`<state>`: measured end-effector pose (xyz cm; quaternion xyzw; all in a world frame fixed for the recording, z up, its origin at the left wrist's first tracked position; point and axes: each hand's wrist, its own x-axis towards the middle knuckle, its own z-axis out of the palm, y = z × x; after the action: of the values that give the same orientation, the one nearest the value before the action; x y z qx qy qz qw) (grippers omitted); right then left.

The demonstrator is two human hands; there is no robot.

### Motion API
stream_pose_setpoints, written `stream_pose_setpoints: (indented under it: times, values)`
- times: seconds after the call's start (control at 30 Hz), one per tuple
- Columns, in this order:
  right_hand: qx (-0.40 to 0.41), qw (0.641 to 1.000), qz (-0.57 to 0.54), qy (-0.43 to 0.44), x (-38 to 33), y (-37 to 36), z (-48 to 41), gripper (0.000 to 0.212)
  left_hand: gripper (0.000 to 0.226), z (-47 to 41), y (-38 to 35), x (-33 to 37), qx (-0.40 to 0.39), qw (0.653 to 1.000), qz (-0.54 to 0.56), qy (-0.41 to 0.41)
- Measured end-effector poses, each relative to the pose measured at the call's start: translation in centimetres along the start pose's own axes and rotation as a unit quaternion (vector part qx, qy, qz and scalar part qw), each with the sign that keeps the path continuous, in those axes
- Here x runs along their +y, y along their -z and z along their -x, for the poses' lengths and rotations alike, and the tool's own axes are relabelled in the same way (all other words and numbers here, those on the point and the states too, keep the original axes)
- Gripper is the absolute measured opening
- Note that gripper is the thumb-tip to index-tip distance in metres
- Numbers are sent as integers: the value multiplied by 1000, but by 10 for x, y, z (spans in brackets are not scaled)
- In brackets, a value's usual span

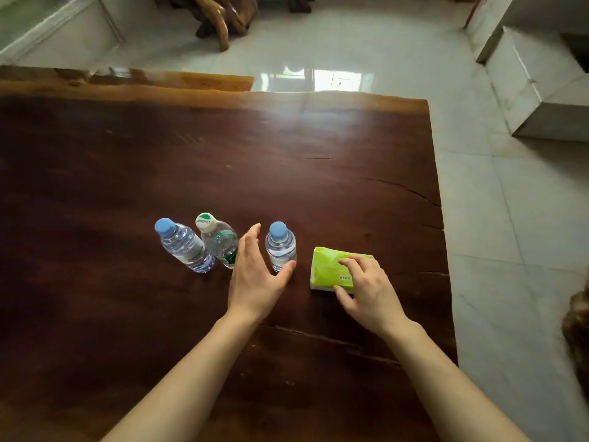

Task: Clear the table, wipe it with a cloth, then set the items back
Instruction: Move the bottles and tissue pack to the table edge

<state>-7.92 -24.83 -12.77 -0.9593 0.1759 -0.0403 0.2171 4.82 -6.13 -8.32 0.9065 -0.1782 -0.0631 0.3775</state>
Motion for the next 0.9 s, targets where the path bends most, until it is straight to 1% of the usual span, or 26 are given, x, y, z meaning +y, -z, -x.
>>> stream_pose_setpoints:
  times: [0.1, 0.17, 0.3, 0.43, 0.5, 0.6, 0.73, 0.9]
  values:
    - [-21, 1000, 2, -15, 16, -13, -11, 71, 97, -7, -16, -11, -7, 997, 51, 56]
    - [-36, 999, 7, -8, 28, -21, -18, 83, 97, -12, -26, -19, -19, 995, 71, 73]
    - [-83, 996, 28, 5, 46, -36, -31, 103, 97, -20, -42, -26, -24, 994, 82, 74]
    - [-128, 991, 47, 13, 56, -47, -45, 114, 87, -28, -49, -27, -5, 994, 91, 65]
    - [-148, 987, 67, 17, 59, -50, -50, 113, 80, -33, -52, -28, -1, 994, 91, 64]
    - [-145, 986, 75, 17, 61, -51, -53, 105, 71, -38, -54, -28, 3, 993, 90, 70]
    - [-106, 992, 70, 20, 58, -47, -52, 88, 64, -38, -56, -28, 18, 994, 81, 76]
    - [-49, 998, 45, 0, 51, -36, -40, 84, 58, -32, -53, -26, 35, 995, 57, 71]
